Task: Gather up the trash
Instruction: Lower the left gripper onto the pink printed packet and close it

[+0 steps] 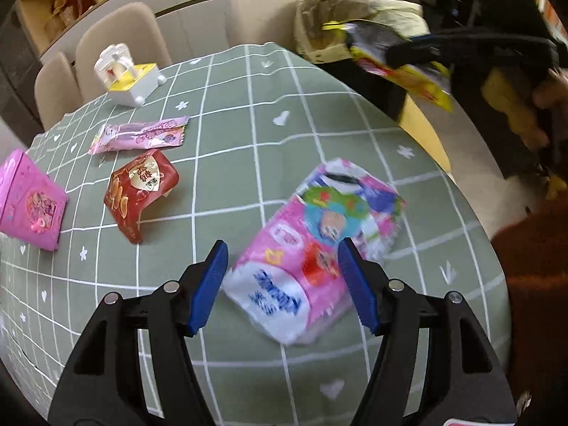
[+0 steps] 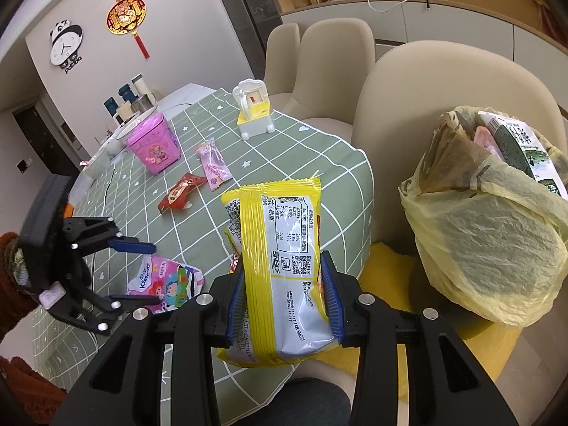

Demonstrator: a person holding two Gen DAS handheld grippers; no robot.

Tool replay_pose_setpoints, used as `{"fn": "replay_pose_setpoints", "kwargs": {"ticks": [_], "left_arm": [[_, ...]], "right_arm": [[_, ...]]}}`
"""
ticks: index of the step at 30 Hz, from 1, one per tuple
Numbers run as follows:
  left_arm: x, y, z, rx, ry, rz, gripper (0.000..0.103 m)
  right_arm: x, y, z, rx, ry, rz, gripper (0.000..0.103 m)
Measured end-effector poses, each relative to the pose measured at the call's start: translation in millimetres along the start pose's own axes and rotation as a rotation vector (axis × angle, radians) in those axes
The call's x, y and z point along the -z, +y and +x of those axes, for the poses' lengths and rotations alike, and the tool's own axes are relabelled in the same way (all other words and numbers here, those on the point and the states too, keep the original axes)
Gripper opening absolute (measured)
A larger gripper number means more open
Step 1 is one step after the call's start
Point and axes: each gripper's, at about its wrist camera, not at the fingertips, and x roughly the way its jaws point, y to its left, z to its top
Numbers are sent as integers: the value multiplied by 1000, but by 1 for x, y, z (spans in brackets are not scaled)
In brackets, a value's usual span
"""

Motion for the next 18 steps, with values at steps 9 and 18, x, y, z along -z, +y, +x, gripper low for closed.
{"fn": "replay_pose_setpoints", "kwargs": {"ticks": [9, 18], "left_arm": [[-7, -1, 8, -4, 37, -73, 63], [12, 2, -17, -91, -18, -400, 5]], "right_arm": [[1, -6, -3, 8, -5, 21, 37], [-5, -5, -15, -5, -51, 6, 37]]}}
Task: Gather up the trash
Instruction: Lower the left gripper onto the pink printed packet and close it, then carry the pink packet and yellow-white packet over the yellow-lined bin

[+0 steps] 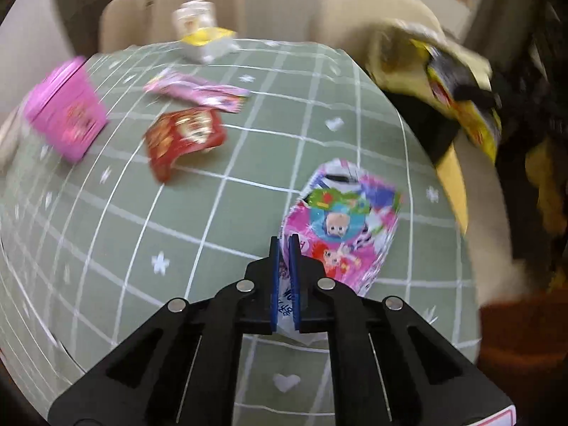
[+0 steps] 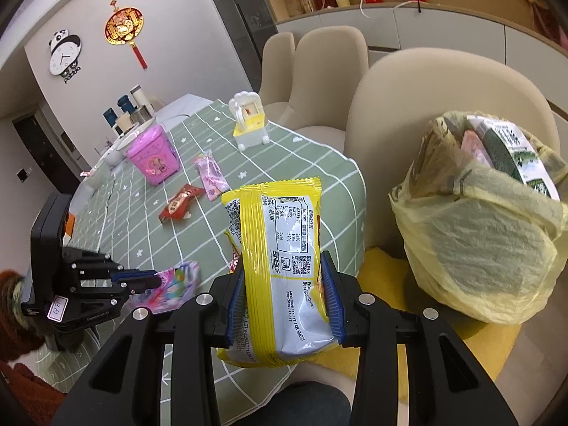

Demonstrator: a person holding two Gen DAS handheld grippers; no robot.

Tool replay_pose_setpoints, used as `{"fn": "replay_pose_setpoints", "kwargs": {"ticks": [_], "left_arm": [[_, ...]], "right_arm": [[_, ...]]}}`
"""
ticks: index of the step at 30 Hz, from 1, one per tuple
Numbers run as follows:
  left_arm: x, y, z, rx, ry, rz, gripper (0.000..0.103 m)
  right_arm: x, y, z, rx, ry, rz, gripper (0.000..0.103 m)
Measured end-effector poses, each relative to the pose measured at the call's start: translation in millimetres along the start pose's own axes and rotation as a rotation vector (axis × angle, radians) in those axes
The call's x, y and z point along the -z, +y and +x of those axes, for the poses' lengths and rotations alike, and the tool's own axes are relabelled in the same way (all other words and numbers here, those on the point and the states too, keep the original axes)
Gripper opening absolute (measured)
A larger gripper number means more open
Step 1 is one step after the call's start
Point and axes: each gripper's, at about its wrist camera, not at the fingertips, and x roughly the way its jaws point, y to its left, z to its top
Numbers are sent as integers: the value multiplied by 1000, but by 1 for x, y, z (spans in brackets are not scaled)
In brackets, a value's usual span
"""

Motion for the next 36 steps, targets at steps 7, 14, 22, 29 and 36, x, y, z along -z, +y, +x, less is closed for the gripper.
{"fn": "replay_pose_setpoints", "kwargs": {"ticks": [7, 14, 22, 29, 36], "left_arm": [[-10, -1, -47, -99, -142, -147, 5], [-29, -22, -83, -148, -227, -149, 5], [-75, -45, -115, -71, -376, -161, 5], [-125, -64, -114, 48, -430, -212, 5], [-181, -104, -94, 168, -458, -168, 5]], "right_arm": [[-11, 5, -13, -19, -45, -25, 37], [-27, 17, -35, -24, -93, -118, 37], [-53, 3, -79, 22, -175, -139, 37], [-70, -22, -118, 121, -234, -153, 37], [-90, -86, -152, 252, -279, -77, 37]]}}
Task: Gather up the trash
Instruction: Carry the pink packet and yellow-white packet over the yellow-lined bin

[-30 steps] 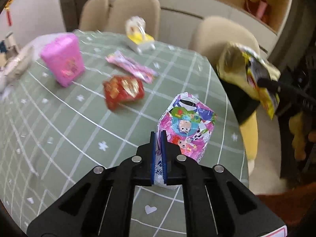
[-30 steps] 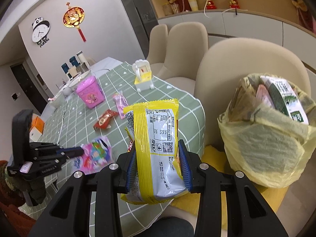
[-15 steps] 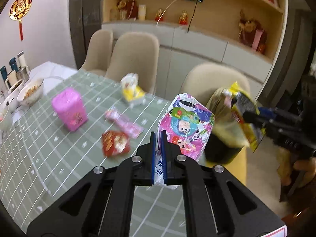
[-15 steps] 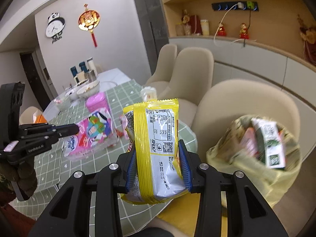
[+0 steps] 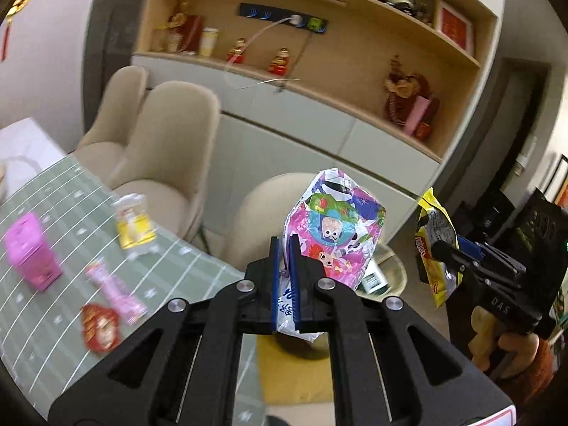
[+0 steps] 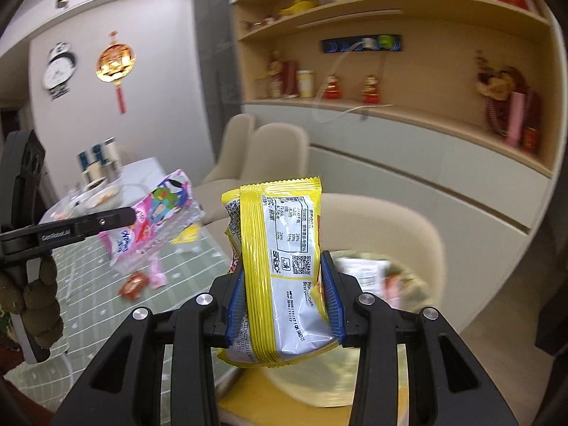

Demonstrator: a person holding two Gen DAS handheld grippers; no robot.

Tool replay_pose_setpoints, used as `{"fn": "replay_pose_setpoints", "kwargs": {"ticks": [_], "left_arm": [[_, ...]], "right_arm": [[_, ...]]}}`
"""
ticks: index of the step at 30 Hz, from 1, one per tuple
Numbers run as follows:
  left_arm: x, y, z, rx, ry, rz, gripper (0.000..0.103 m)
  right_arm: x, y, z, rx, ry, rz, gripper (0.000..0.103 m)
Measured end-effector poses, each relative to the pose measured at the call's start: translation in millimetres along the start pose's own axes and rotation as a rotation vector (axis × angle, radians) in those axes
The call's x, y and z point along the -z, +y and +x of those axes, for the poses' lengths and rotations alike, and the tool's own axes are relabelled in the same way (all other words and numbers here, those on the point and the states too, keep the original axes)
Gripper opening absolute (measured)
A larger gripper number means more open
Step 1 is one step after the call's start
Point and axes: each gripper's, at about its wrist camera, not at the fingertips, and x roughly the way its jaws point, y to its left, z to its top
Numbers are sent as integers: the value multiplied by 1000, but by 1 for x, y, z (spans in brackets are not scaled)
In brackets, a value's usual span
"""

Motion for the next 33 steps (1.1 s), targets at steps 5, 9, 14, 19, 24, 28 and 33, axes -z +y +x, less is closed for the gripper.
{"fn": "replay_pose_setpoints", "kwargs": {"ticks": [5, 9, 14, 19, 24, 28, 33], "left_arm": [[-11, -20, 61, 65, 67, 27, 5], [-12, -33, 127, 110, 183, 34, 5], [-1, -52, 202, 147, 325, 56, 5], [8, -58, 235, 193, 384, 41, 5], [10, -49, 246, 266, 417, -19, 37], [1, -31, 225, 217, 357, -36, 42], [2, -9, 184, 143, 297, -25, 45]], "right_arm": [[-7, -40, 4, 83, 0, 49, 37], [-8, -72, 18, 125, 23, 124, 37], [-3, -92, 47, 151, 80, 159, 37], [2, -100, 76, 149, 133, 167, 37], [4, -95, 107, 115, 174, 153, 37], [8, -81, 141, 85, 241, 92, 37], [34, -69, 194, 71, 414, 15, 37]]}}
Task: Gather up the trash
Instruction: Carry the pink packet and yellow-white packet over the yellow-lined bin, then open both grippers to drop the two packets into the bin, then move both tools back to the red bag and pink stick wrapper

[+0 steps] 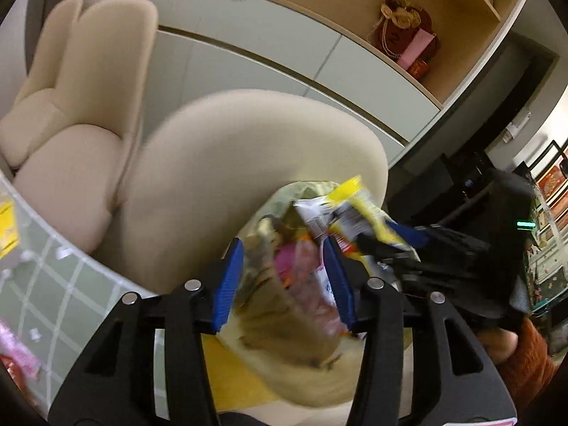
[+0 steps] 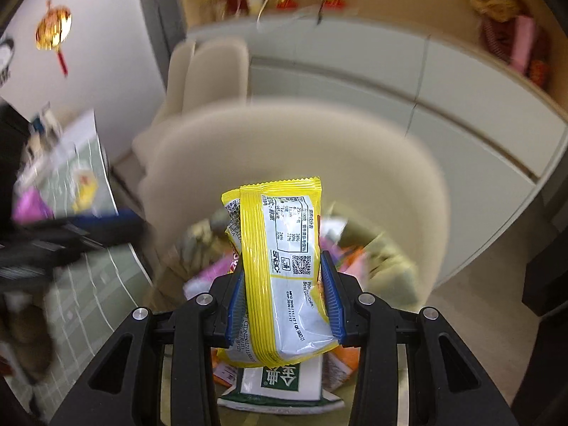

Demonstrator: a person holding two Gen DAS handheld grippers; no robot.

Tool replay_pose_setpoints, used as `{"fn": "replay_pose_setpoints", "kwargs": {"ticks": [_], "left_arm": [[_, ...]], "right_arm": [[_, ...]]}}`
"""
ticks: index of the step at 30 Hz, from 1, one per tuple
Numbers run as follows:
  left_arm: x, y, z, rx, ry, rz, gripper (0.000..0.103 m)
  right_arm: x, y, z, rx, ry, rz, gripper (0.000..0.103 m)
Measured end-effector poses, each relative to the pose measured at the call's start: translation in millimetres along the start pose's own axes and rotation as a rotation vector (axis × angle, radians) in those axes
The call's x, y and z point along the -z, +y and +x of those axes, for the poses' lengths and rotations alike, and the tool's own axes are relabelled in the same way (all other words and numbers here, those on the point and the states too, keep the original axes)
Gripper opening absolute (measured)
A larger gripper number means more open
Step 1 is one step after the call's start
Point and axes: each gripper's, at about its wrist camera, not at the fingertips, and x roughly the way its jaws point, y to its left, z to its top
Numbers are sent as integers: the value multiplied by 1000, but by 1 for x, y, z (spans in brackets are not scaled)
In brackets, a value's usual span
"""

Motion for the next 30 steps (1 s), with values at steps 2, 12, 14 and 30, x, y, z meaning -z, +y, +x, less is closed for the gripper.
{"fn": "replay_pose_setpoints", "kwargs": {"ticks": [2, 12, 14, 30], "left_arm": [[8, 3, -13, -18, -20, 11, 49], [53, 22, -40, -63, 4, -24, 51], [57, 26, -48, -75, -6, -38, 54], [138, 59, -161, -274, -147, -135, 59]], "right_arm": [[7, 2, 17, 10, 61, -37, 37], [15, -9, 20, -27, 95, 6, 38], [17, -7, 8, -23, 60, 13, 50], [49, 38, -123, -79, -209, 29, 62]]}}
